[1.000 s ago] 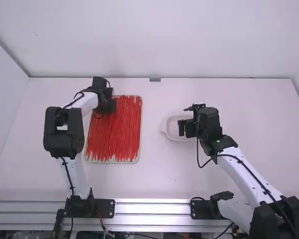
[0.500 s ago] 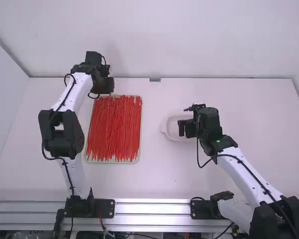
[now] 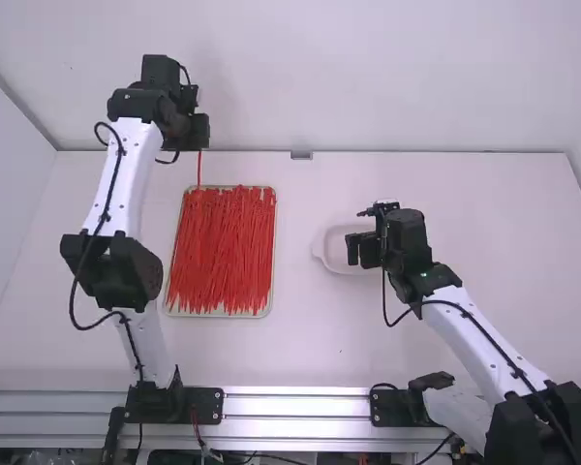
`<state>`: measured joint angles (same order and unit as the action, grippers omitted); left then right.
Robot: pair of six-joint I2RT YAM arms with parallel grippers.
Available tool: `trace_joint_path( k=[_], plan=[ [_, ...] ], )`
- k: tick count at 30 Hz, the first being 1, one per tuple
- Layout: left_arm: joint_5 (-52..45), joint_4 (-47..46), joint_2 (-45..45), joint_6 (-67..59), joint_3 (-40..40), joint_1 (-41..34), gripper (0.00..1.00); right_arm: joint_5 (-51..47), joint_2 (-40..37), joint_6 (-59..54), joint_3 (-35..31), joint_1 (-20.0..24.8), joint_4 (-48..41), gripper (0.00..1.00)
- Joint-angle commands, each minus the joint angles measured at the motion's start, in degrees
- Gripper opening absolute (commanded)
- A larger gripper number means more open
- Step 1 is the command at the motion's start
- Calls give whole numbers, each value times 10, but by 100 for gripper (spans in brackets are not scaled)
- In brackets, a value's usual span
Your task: Fasten the cable tie
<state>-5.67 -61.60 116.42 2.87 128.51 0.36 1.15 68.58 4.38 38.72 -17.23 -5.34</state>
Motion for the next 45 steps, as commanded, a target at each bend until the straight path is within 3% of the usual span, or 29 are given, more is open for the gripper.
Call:
trace_joint_path(
  k=[1, 11, 18, 25, 29, 38, 45],
  plan=[
    [6, -8, -50, 3, 22, -4, 2, 1, 3, 1, 18, -1, -1, 99],
    [8, -10, -164, 3, -31, -4, 2, 3, 3, 1, 18, 0, 0, 99],
    [8, 45, -284, 4, -151, -4, 2, 5, 3, 2, 18, 0, 0, 99],
    [42, 197, -452, 55, -398, -4, 2, 5, 3, 1, 18, -21, 4, 99],
    [16, 282, -533, 65, -527, -4, 2, 5, 3, 7, 18, -39, 15, 99],
    [-57, 429, -635, 94, -714, -4, 2, 24, 3, 61, 18, -88, 97, 99],
    [-136, 503, -668, 98, -789, -3, 2, 158, 3, 59, 18, -103, 189, 99]
  ],
)
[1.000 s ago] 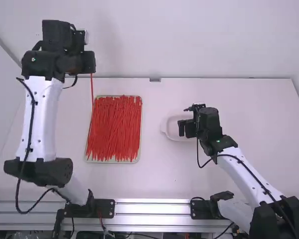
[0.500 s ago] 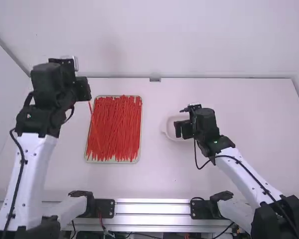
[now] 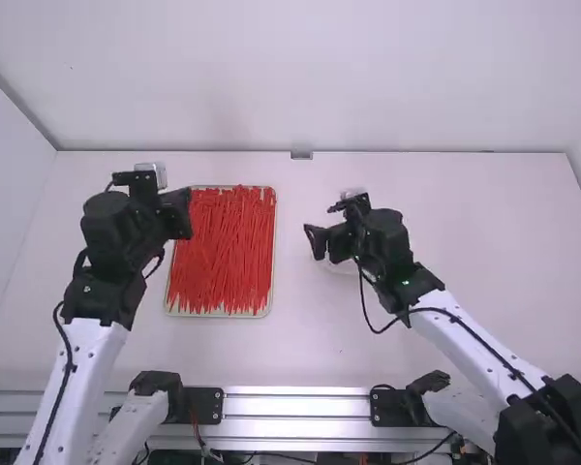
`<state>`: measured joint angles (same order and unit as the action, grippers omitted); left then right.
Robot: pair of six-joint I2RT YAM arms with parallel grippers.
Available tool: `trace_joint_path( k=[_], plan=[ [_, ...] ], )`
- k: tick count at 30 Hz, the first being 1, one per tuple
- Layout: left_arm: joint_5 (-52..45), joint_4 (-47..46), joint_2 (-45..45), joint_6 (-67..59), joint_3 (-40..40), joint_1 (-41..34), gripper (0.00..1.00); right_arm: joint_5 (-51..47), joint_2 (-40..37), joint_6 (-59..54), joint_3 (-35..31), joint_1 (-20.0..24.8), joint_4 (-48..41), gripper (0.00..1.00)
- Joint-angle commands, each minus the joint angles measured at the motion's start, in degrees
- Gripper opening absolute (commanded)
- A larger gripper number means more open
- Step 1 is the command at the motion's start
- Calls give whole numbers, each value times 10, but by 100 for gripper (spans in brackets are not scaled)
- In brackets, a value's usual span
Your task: Fasten the cable tie
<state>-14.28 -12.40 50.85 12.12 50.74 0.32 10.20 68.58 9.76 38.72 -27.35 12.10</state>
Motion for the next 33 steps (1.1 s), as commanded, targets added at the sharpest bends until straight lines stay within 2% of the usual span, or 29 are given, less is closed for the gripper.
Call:
trace_joint_path(
  k=[1, 6, 9, 13, 17, 23, 33],
  plan=[
    [-60, 17, -12, 5, -16, -3, 2, 82, 3, 5, 18, -1, 23, 99],
    [-108, 87, -2, 22, -46, -4, 2, 153, 3, 31, 17, 1, 78, 99],
    [-114, 120, 12, 46, -56, -5, 2, 159, 3, 50, 18, -2, 99, 99],
    [-184, 177, 40, 32, -59, -19, 2, 171, 3, 69, 17, -10, 120, 99],
    [-188, 226, 73, 49, -59, -43, 2, 204, 3, 68, 18, -24, 146, 99],
    [-191, 296, 116, 50, -59, -90, 2, 202, 3, 68, 18, -45, 172, 99],
    [-193, 344, 126, 65, -59, -145, 2, 177, 3, 67, 18, -53, 177, 99]
  ],
)
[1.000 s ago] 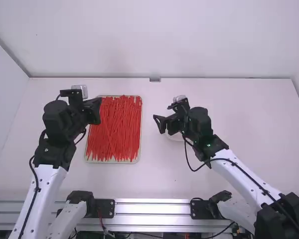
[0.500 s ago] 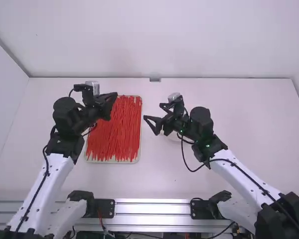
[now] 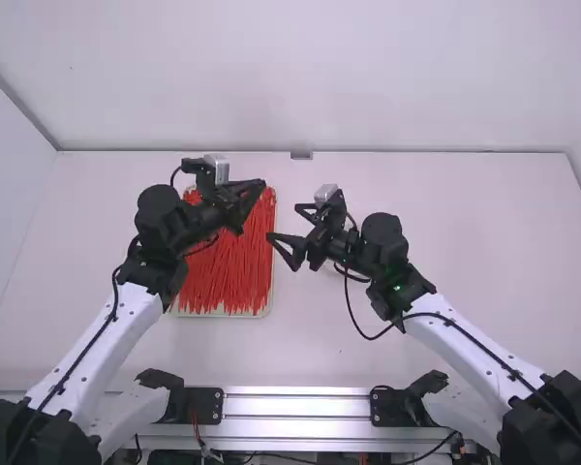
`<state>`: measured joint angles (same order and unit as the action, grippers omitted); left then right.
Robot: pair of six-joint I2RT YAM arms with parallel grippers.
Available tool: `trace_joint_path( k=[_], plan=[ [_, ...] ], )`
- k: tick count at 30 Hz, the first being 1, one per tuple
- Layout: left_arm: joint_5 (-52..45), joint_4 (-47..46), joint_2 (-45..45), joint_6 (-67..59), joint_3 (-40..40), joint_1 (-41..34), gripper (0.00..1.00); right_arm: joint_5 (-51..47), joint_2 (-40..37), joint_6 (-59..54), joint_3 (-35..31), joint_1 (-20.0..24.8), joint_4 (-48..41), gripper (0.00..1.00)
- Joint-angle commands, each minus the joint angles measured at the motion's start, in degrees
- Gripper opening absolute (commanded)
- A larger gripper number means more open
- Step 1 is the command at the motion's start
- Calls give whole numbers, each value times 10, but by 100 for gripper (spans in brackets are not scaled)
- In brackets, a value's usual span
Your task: Fasten the cable tie
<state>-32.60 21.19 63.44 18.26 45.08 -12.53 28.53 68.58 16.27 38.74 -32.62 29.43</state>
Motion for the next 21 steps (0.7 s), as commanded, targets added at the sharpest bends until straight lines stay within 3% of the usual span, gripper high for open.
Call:
trace_joint_path(
  k=[1, 12, 15, 21],
  plan=[
    [-10, 14, 0, 6, -3, -23, 2, -7, 3, 2, 17, 0, 4, 99],
    [20, 35, 0, 34, -4, -70, 2, -43, 3, 2, 17, 0, 6, 100],
    [20, 35, 0, 34, -4, -73, 2, -64, 3, 2, 17, -1, 11, 95],
    [15, 44, 0, 49, -4, -79, 2, -63, 3, -1, 17, 0, 32, 76]
  ],
)
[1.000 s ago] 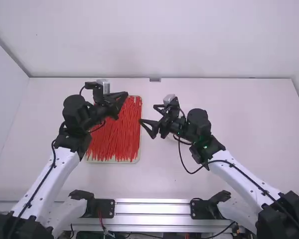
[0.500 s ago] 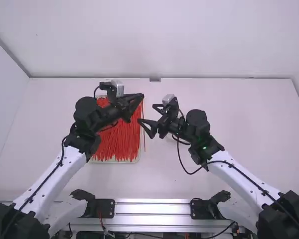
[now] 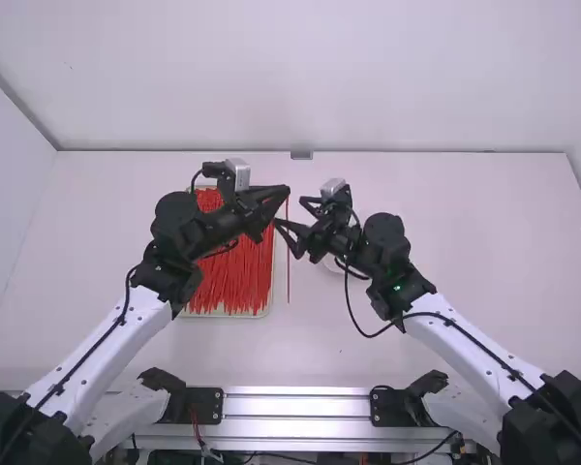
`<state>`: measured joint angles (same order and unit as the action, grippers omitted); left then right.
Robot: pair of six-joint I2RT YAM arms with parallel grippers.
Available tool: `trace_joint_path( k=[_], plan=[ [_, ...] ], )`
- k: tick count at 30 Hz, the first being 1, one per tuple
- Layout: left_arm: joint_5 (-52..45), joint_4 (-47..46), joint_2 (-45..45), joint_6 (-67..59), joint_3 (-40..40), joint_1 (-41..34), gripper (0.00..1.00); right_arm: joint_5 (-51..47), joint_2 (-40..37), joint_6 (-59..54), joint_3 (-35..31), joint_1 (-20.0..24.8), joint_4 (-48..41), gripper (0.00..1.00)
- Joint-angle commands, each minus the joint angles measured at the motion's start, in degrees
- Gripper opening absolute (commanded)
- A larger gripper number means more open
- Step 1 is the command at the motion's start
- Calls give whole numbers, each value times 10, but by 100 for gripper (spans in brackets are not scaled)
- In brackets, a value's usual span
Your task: Fasten the cable tie
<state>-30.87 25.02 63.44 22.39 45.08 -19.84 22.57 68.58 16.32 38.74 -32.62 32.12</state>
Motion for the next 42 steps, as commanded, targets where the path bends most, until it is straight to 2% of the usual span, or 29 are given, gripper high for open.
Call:
trace_joint_path(
  k=[1, 3, 4, 10, 12, 15, 19, 21, 23, 26, 33, 37, 40, 42],
  plan=[
    [-2, 5, 0, 10, -4, -6, 2, -3, 3, -2, 17, 0, 5, 76],
    [0, 9, 0, 19, -4, -9, 2, -3, 3, -2, 17, 0, 5, 72],
    [-2, 11, 0, 18, -4, -7, 2, -3, 3, -3, 17, 0, 3, 64],
    [-2, 12, 0, 28, -4, -9, 2, 1, 3, -18, 17, 0, 2, 37],
    [-2, 13, 0, 29, -4, -9, 2, 1, 3, -18, 17, -1, 3, 19],
    [-2, 12, 0, 29, -4, -8, 2, 1, 3, -17, 17, 0, 2, 0],
    [-2, 11, 0, 29, -4, -9, 3, 1, 3, -17, 17, 0, 2, 0],
    [-2, 10, 0, 29, -4, -8, 10, 1, 3, -18, 17, 0, 2, 0],
    [0, 10, 0, 27, -4, -9, 31, 1, 3, -18, 17, 1, 1, 0],
    [3, 10, 0, 26, -4, -4, 45, 4, 3, -18, 17, 11, 0, 0],
    [-5, 5, 0, 12, -3, 15, 50, 108, 3, -17, 17, 69, 5, 0],
    [-52, 16, 0, -35, -3, 19, 57, 169, 3, -17, 17, 105, 6, 0],
    [-81, 28, 0, -76, -3, 19, 58, 215, 3, -11, 17, 128, 13, 0],
    [-88, 15, 0, -95, 6, 19, 68, 260, 3, -11, 17, 149, 27, 0]
  ],
)
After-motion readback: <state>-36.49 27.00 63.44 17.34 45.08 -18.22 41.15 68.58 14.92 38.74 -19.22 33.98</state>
